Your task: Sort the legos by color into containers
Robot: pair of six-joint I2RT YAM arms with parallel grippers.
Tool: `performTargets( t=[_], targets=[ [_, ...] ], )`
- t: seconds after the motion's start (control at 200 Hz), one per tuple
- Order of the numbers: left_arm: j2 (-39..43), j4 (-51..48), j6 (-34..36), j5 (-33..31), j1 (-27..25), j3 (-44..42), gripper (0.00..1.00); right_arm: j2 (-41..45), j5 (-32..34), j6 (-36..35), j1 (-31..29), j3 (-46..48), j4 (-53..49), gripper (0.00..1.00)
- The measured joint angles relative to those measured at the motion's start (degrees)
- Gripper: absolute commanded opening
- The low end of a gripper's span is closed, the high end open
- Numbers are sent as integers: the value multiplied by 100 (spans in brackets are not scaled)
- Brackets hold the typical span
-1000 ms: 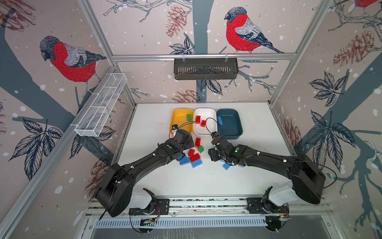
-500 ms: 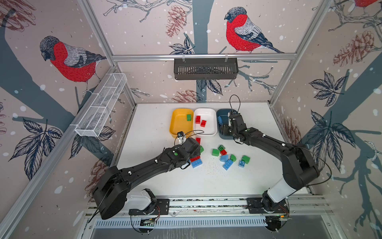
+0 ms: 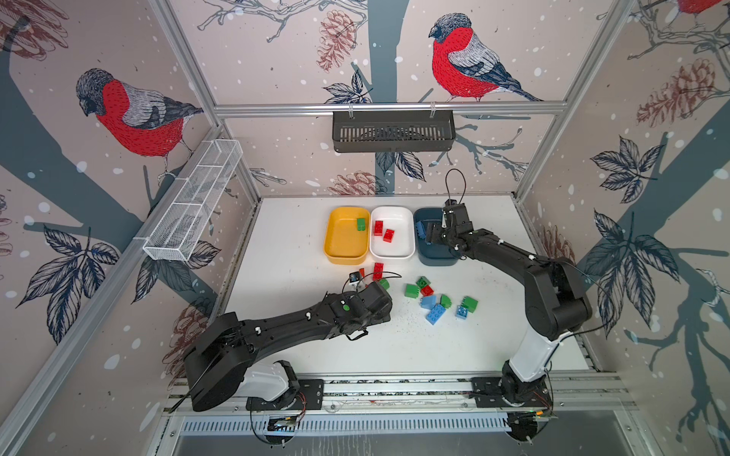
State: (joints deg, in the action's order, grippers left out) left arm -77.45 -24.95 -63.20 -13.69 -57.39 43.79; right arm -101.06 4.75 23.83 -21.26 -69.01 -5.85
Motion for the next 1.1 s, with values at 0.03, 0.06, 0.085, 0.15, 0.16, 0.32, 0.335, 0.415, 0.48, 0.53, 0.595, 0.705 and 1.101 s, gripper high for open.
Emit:
performTargets(
  t=[0.03, 0.06, 0.085, 0.15, 0.16, 0.32, 0.335, 0.415, 0.48, 0.53, 0.595, 0.705, 1.101],
  targets=[
    [-31, -4, -24, 22, -17, -7, 97, 98, -17, -4, -2, 57, 28, 99],
    [-70, -7, -39, 42, -24, -7, 97, 201, -26, -39, -9, 125, 33, 100],
    [-107, -7, -39, 52, -31, -4, 97, 289, -42, -20, -17, 186, 31, 99],
    [-225, -15, -39, 55, -33, 20, 97, 520, -68, -2, -46, 354, 33, 99],
    [-245, -15, -39, 55, -33, 28, 97, 553, -85, -2, -46, 378, 31, 99],
    [-612, -17, -37, 2, -48, 271, 97, 1222, -181, 9, -57, 837, 48, 99],
    [-649, -20, -37, -7, -48, 297, 97, 1276, -188, 17, -57, 876, 46, 99],
    [-872, -90, -37, -90, -50, 463, 97, 1572, -264, 50, -57, 1145, 94, 99],
    [-1054, -177, -39, -170, -55, 608, 97, 1786, -323, 164, -57, 1355, 107, 99],
    [-1196, -256, -79, -245, -55, 715, 97, 1930, -343, 170, -57, 1493, 122, 100],
    [-1316, -350, -114, -317, -55, 807, 97, 2096, -348, 192, -57, 1631, 129, 100],
    [-1488, -402, -131, -367, -55, 901, 95, 2282, -372, 304, -57, 1766, 144, 100],
    [-2087, -396, -22, -455, -55, 1228, 89, 2535, -459, 341, -57, 1888, 157, 100]
  ],
)
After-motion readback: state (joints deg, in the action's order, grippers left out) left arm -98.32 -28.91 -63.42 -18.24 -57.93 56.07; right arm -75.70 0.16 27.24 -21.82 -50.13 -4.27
